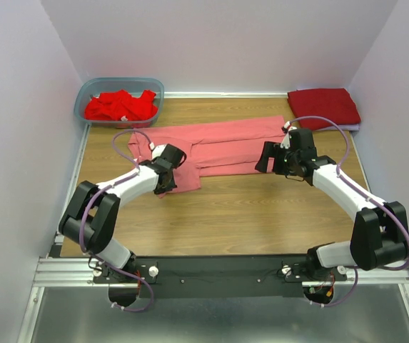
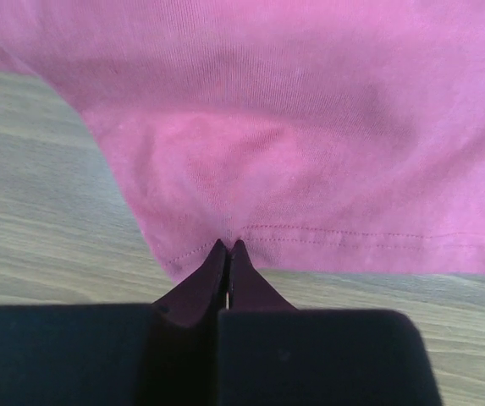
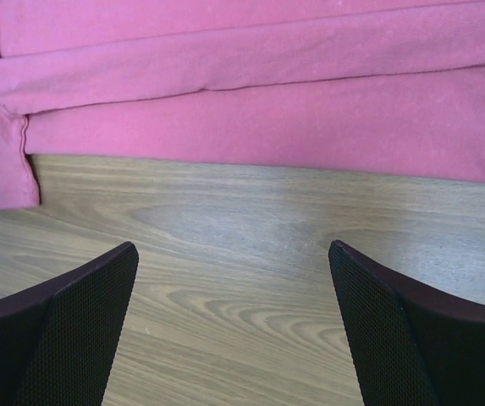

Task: Fold and stack the t-shirts
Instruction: Fold the tshirt

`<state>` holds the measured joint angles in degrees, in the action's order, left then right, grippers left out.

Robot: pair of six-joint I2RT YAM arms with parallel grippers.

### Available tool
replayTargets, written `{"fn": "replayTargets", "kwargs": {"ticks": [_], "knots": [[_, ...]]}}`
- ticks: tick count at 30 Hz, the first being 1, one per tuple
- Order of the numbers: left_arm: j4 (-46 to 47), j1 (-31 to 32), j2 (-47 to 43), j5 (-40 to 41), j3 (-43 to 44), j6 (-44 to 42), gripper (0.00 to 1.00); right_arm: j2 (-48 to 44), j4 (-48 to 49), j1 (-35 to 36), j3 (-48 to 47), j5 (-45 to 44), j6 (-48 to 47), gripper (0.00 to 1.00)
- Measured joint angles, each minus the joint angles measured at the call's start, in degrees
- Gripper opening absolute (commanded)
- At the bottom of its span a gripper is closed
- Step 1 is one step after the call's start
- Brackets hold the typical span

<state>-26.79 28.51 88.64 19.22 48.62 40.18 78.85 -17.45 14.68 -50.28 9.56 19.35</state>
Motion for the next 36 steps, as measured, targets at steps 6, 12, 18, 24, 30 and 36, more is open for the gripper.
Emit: {"fn": "replayTargets", "kwargs": {"ticks": [6,12,18,24,30,36], "knots": [[-2.84,-2.29,3.76,2.78,12.07,-4.63,0.0,0.0,-0.02,0.0,0.0,0.0,-0.42,1.0],[-2.14,-8.0,11.21,4.26,26.45,-10.25,0.0,0.0,-0.2,0.0,0.0,0.07,-1.11,1.0],[-2.4,-11.63,21.53,5.03,40.83,-13.53,0.0,0.0,-0.22,0.0,0.0,0.13,-1.68,1.0],[-2.05,-11.56,27.1,5.03,47.84,-15.21,0.13,1.14,-0.22,0.0,0.0,0.76,-2.34,1.0],[-1.18,-11.54,29.81,5.03,48.48,-16.57,0.39,2.8,-0.26,0.0,0.0,1.25,-2.47,1.0],[0.48,-11.67,29.99,4.55,48.43,-17.0,0.67,2.8,-0.26,0.0,0.0,-2.25,-1.55,0.99]]}}
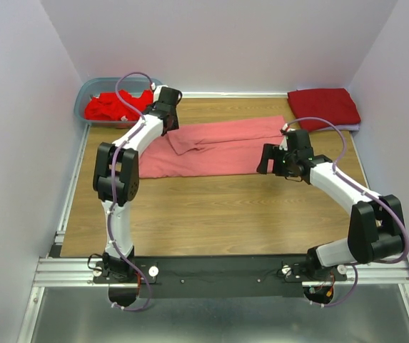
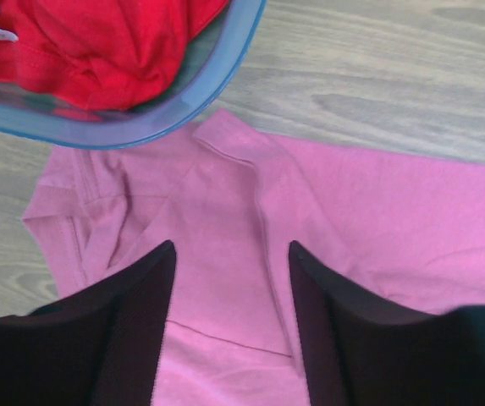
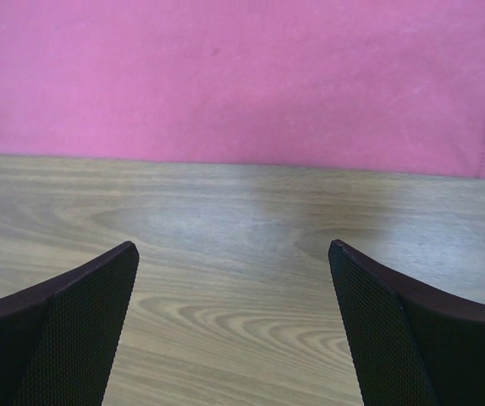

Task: Fold and stack the t-shirts
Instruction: Fold the tshirt

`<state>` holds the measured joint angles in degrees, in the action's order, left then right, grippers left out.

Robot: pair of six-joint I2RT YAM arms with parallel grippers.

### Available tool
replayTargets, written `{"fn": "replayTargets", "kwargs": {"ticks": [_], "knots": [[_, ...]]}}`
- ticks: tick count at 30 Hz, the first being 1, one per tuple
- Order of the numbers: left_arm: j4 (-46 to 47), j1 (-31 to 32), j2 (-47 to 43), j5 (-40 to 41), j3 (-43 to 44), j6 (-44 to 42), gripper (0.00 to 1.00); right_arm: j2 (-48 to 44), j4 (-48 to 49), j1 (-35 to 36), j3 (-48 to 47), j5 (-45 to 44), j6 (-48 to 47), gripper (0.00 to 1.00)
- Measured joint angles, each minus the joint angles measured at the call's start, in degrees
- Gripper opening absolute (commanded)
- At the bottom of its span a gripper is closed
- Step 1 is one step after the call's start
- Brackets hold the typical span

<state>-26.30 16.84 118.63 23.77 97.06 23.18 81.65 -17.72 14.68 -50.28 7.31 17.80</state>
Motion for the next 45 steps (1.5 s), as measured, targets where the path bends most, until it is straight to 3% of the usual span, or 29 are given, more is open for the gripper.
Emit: {"fn": "replayTargets", "kwargs": {"ticks": [6,10,14,17,22,26,36,45], "knots": [[0.22,-0.02,-3.61,-1.97,-1.4,1.51,0.66,0.59,0.0,-0.79,-0.37,-6.14,1.97,0.97],[1.03,-0.96,-17.42,-4.61,-13.05,5.18,0.57,2.6,0.46,-6.16,-0.83,-6.6,4.02,0.92],[3.63,-4.09,-29.68,-7.91,-25.7,8.66,0.48,3.32,3.17,-14.47,-0.24,-2.49,7.78,0.69],[6.08,-7.74,-35.06,-9.79,-35.06,10.91,0.43,3.54,6.36,-17.51,0.31,1.07,10.12,0.63],[8.24,-13.42,-35.69,-13.68,-43.39,12.7,0.37,6.67,12.92,-18.93,0.61,7.69,13.94,0.54],[10.45,-16.98,-35.19,-16.65,-44.48,12.94,0.34,10.62,18.64,-19.78,1.73,11.76,16.9,0.47],[14.38,-19.87,-24.11,-22.53,-44.57,13.07,0.29,18.88,33.92,-27.85,8.66,20.92,25.57,0.42],[17.27,-20.74,-25.27,-23.43,-48.72,14.1,0.29,16.13,37.88,-30.97,14.58,21.94,28.98,0.43]]}}
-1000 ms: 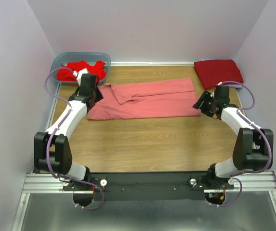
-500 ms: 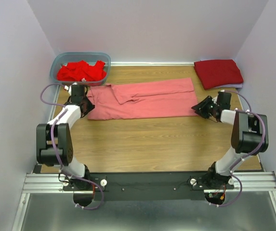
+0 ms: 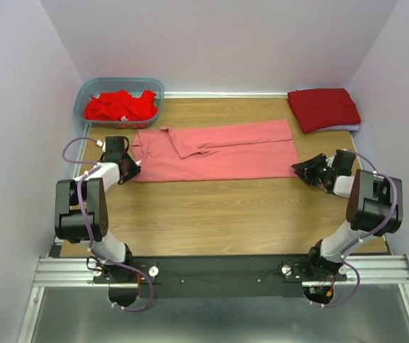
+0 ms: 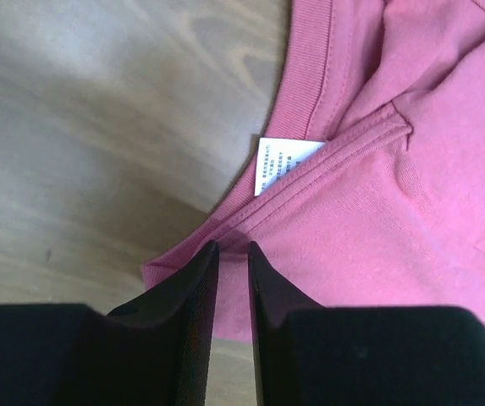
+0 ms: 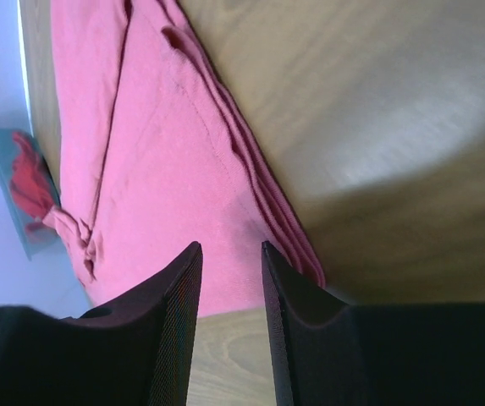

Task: Fold and stack the t-shirts
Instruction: Fold the tshirt

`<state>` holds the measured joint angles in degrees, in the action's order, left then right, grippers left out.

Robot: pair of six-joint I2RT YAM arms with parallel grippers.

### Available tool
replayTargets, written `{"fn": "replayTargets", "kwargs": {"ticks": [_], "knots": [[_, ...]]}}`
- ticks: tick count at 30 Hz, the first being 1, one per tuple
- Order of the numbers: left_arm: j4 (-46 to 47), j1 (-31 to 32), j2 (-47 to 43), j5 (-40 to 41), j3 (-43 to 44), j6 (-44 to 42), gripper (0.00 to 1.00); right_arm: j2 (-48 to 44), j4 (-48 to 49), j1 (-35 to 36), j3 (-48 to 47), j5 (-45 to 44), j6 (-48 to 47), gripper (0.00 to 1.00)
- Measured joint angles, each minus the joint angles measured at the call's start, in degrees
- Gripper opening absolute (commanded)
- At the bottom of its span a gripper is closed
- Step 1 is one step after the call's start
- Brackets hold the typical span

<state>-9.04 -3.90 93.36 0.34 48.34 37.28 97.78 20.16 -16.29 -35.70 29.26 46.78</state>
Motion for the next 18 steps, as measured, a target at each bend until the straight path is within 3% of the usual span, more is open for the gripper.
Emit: {"fn": "replayTargets", "kwargs": {"ticks": [5,12,18], "knots": [[2.03,-0.35,-4.83,-2.4,-6.05,0.48,0.29,-4.76,-2.69,-4.07,4.15,0.13,0.48,0.45],[-0.81,-0.5,-14.99,-6.86,-14.29,2.47,0.31,-15.21,-10.73,-15.45,9.94,-0.57,-0.2,0.47],[-7.76,-0.66,-24.96,-7.76,-17.29,3.15,0.46,-29.29,-18.78,-16.7,10.71,-4.52,-1.88,0.54]]}}
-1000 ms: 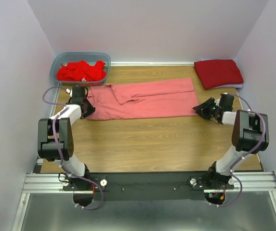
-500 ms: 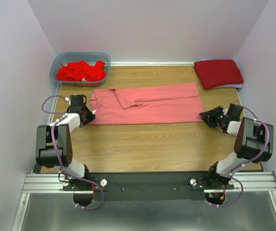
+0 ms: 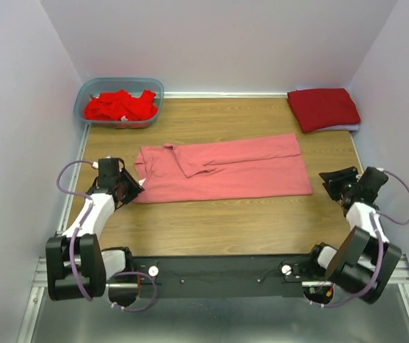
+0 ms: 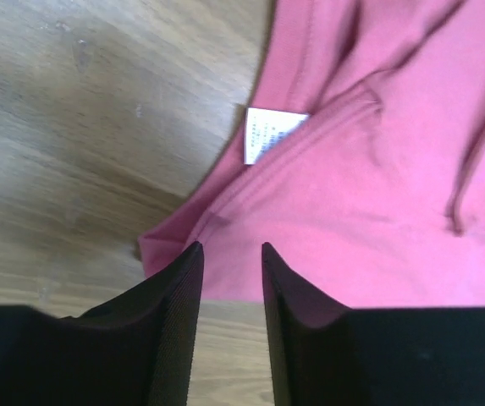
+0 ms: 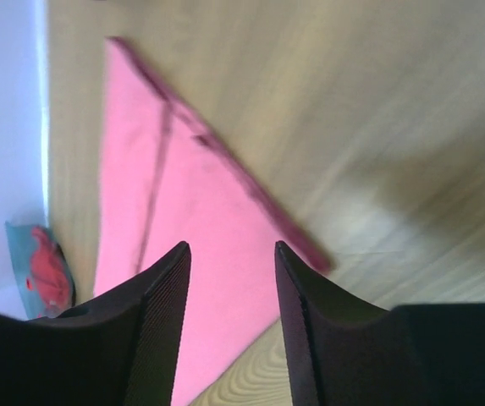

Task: Fold and stack the t-shirts
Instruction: Fold the tshirt

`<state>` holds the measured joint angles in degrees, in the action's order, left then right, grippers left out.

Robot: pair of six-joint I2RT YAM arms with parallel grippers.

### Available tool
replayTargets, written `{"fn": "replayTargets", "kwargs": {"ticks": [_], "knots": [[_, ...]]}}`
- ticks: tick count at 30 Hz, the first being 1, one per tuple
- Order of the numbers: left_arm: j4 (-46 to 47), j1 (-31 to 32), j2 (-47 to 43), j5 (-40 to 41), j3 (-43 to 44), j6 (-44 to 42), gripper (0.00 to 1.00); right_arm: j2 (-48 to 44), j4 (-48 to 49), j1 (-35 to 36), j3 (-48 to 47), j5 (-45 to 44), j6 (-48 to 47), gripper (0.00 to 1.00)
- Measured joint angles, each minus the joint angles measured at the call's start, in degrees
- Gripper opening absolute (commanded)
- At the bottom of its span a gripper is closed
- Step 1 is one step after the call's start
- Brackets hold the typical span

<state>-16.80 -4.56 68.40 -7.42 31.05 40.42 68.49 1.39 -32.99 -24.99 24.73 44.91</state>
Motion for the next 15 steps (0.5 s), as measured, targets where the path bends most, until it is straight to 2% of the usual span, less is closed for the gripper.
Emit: {"fn": "replayTargets", "kwargs": {"ticks": [2,5,8,11,15], "knots": [[-1.38,0.0,-2.27,-0.17,0.57,-0.24,0.5,-4.72,-1.09,1.29,-0.85,-0.24,-0.35,0.55],[-3.23,0.0,-4.26,-0.11,3.17,-0.83,0.53,-6.01,-1.44,6.93,-3.48,-0.81,-1.97,0.55],[-3.17,0.02,-5.29,-0.07,5.77,-1.81,0.54,-4.35,-1.86,16.79,-7.54,-1.55,-5.4,0.55],[-2.47,0.07,-4.72,-0.15,8.68,-2.75,0.54,-0.07,-2.49,29.99,-15.17,-1.99,-10.34,0.55],[-0.17,1.31,1.09,-0.15,13.97,-3.65,0.54,8.24,-2.4,44.61,-24.7,-4.7,-16.02,0.54]]}}
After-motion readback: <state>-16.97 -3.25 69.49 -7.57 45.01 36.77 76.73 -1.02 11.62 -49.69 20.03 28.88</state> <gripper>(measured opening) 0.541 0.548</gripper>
